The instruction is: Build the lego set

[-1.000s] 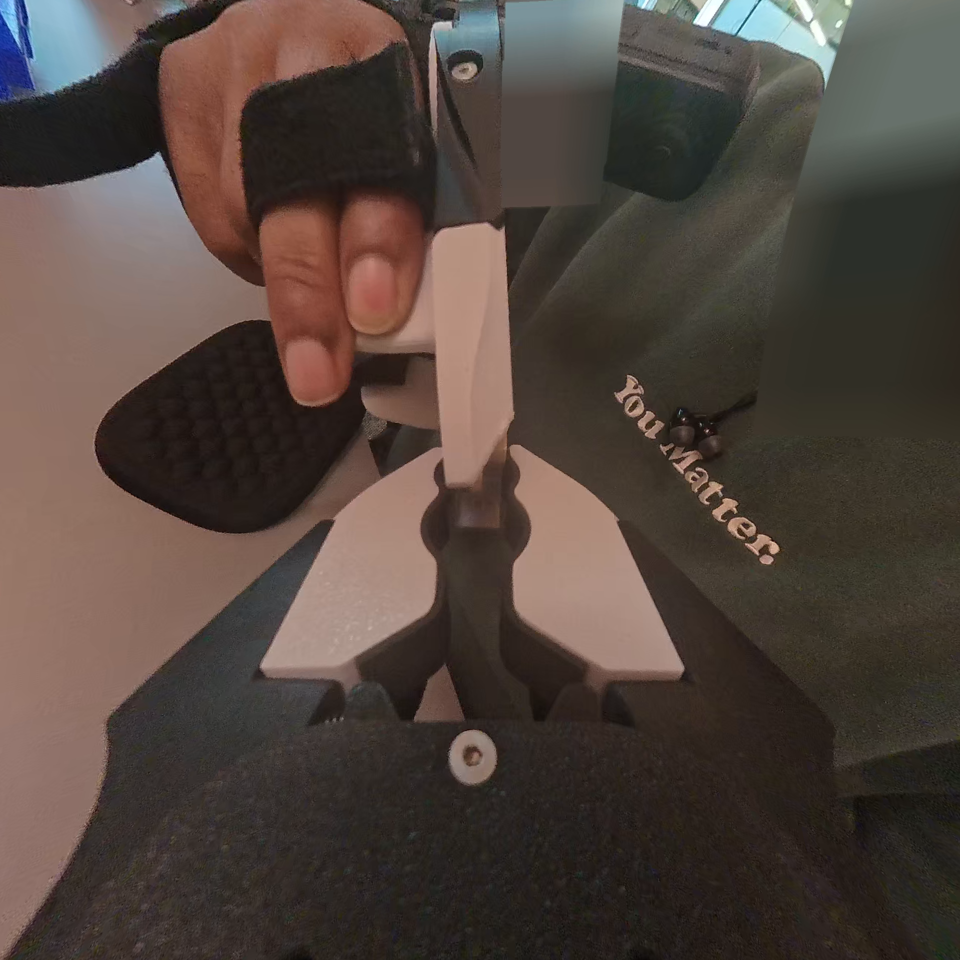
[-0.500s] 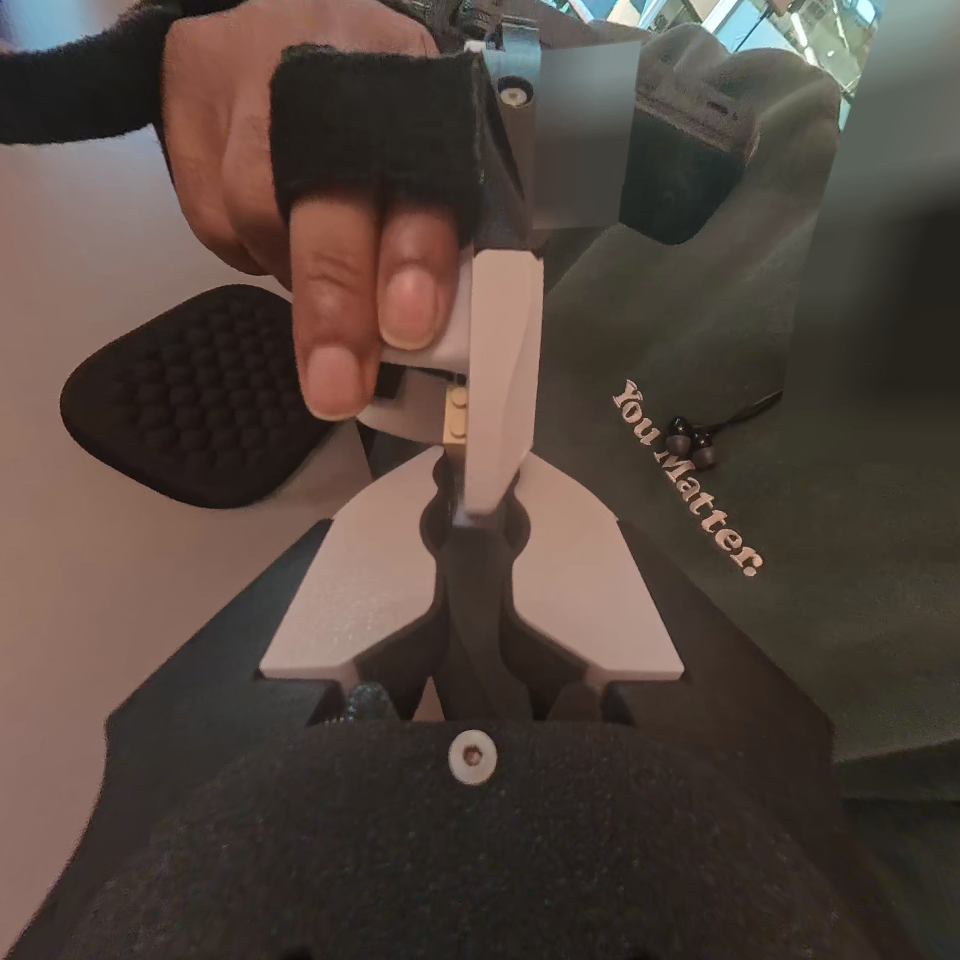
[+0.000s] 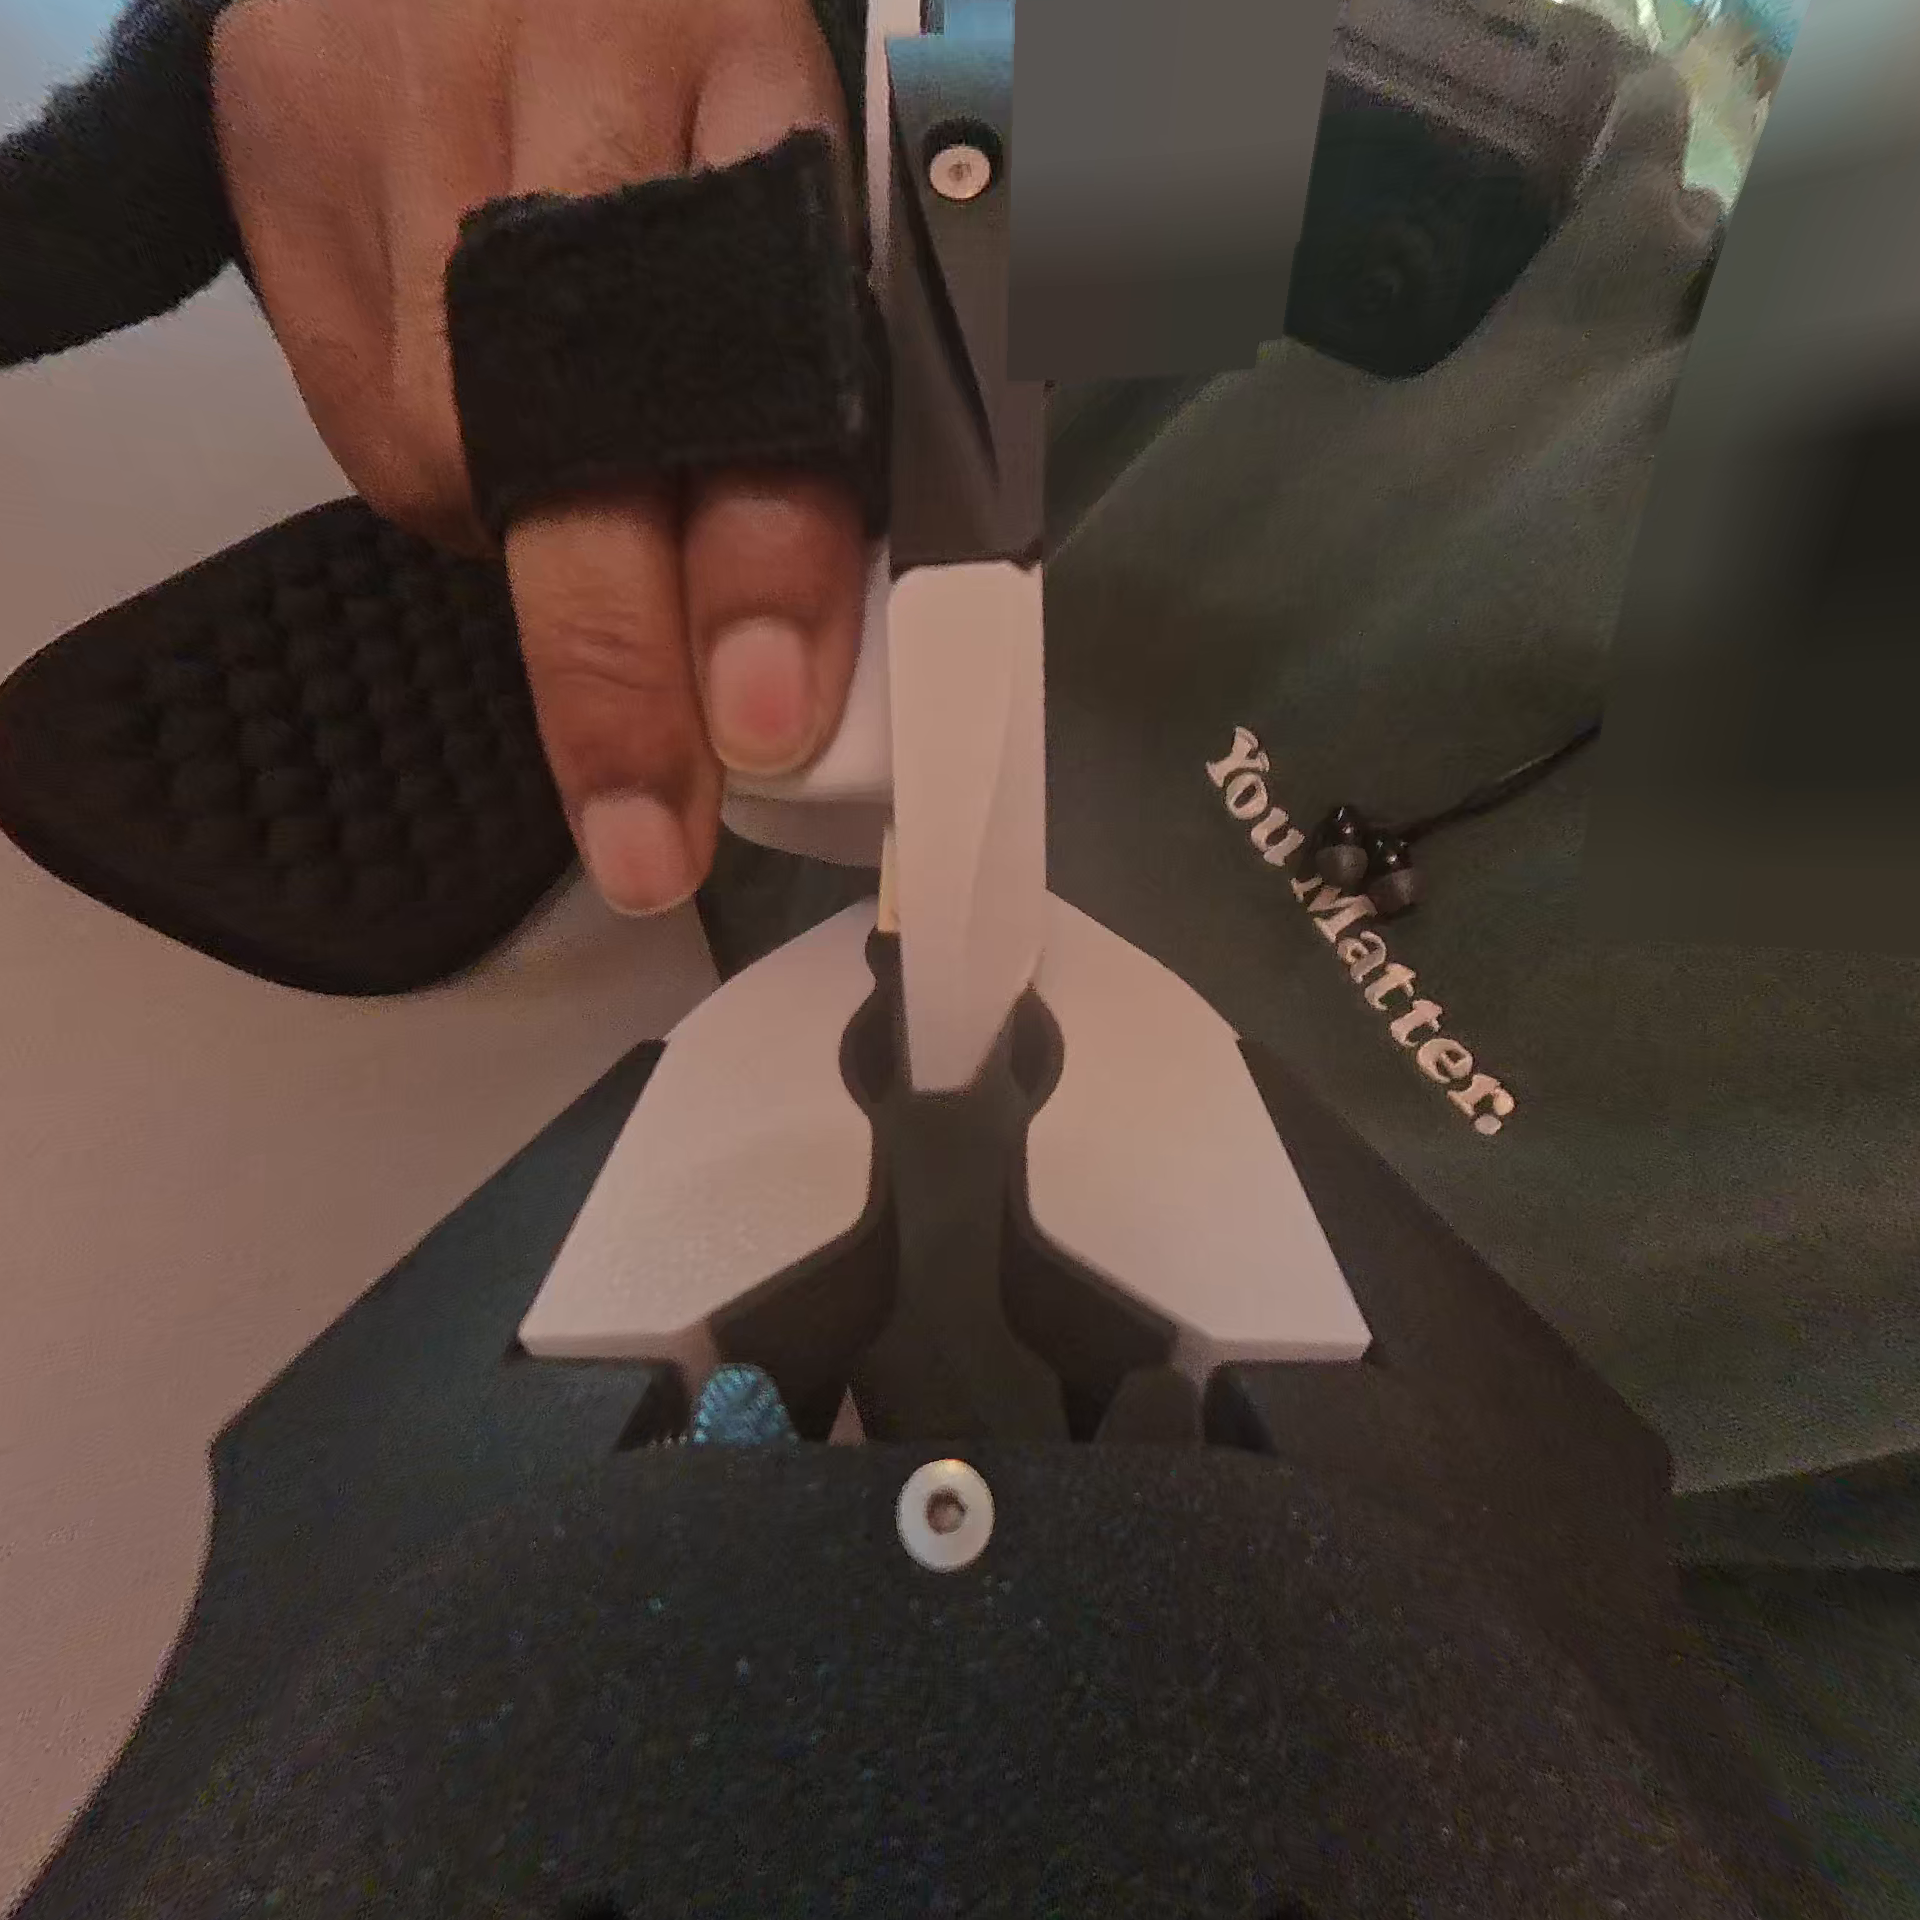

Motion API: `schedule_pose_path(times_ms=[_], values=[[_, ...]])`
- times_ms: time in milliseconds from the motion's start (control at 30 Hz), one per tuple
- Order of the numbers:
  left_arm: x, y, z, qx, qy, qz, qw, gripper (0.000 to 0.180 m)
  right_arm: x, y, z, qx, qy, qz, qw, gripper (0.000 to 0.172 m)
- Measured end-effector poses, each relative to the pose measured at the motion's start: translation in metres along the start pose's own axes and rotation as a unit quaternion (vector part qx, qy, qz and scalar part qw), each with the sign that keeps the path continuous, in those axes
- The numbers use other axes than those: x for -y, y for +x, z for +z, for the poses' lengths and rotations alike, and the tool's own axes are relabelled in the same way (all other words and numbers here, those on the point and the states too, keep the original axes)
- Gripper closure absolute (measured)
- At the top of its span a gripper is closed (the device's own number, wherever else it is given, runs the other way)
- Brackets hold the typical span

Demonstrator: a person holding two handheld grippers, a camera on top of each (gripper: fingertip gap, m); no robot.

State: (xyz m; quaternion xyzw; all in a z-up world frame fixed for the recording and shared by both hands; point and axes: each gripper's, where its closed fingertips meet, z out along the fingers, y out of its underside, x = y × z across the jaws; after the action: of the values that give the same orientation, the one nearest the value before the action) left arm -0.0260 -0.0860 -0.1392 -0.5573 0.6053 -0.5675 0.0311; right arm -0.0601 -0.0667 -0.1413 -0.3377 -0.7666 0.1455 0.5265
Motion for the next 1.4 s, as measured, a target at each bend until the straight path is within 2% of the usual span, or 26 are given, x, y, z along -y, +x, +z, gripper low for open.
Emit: schedule_pose_path(times_ms=[100, 133, 200, 267, 300, 367, 433, 567, 633, 767, 1000, 1100, 1167, 1233, 1333, 1400], values=[[0.007, -0.007, -0.008, 0.012, 0.030, -0.003, 0.999, 0.161, -0.006, 0.012, -0.001, -0.042, 0.007, 0.008, 0.999, 0.101], [0.009, -0.014, -0.012, 0.034, 0.042, 0.004, 0.999, 0.163, -0.011, 0.016, -0.001, -0.056, 0.001, 0.011, 0.998, 0.101], [0.008, -0.031, -0.023, 0.088, 0.046, 0.018, 0.995, 0.163, -0.018, 0.025, -0.005, -0.072, 0.012, 0.049, 0.996, 0.088], [0.008, -0.052, -0.035, 0.150, 0.059, 0.030, 0.986, 0.164, -0.034, 0.032, -0.010, -0.074, 0.011, 0.106, 0.992, 0.088], [0.005, -0.067, -0.042, 0.194, 0.054, 0.041, 0.979, 0.163, -0.043, 0.035, -0.012, -0.075, 0.014, 0.146, 0.986, 0.094], [-0.003, -0.096, -0.052, 0.270, 0.034, 0.057, 0.961, 0.163, -0.065, 0.037, -0.014, -0.070, 0.010, 0.216, 0.974, 0.118], [-0.013, -0.120, -0.055, 0.313, 0.016, 0.062, 0.948, 0.163, -0.090, 0.038, -0.013, -0.067, -0.006, 0.273, 0.960, 0.125], [-0.031, -0.166, -0.058, 0.374, -0.018, 0.065, 0.925, 0.163, -0.128, 0.047, -0.012, -0.103, -0.013, 0.336, 0.936, 0.172], [-0.035, -0.186, -0.062, 0.396, -0.019, 0.062, 0.916, 0.163, -0.144, 0.051, -0.009, -0.117, -0.017, 0.353, 0.928, 0.172], [-0.039, -0.222, -0.080, 0.462, -0.029, 0.075, 0.883, 0.164, -0.162, 0.059, -0.003, -0.141, 0.001, 0.388, 0.911, 0.172], [-0.040, -0.245, -0.088, 0.477, -0.046, 0.103, 0.872, 0.163, -0.182, 0.076, 0.004, -0.180, 0.061, 0.453, 0.871, 0.172], [-0.041, -0.250, -0.089, 0.471, -0.046, 0.103, 0.875, 0.163, -0.193, 0.077, 0.006, -0.185, 0.047, 0.462, 0.866, 0.142], [-0.042, -0.253, -0.089, 0.471, -0.043, 0.103, 0.875, 0.163, -0.195, 0.079, 0.004, -0.195, 0.054, 0.465, 0.862, 0.138], [-0.045, -0.255, -0.089, 0.471, -0.047, 0.103, 0.875, 0.163, -0.199, 0.080, 0.003, -0.202, 0.049, 0.465, 0.860, 0.140], [-0.046, -0.256, -0.089, 0.469, -0.047, 0.106, 0.876, 0.163, -0.202, 0.079, -0.001, -0.206, 0.048, 0.476, 0.854, 0.169], [-0.046, -0.256, -0.089, 0.467, -0.050, 0.107, 0.876, 0.163, -0.202, 0.079, -0.002, -0.204, 0.049, 0.474, 0.855, 0.172]])
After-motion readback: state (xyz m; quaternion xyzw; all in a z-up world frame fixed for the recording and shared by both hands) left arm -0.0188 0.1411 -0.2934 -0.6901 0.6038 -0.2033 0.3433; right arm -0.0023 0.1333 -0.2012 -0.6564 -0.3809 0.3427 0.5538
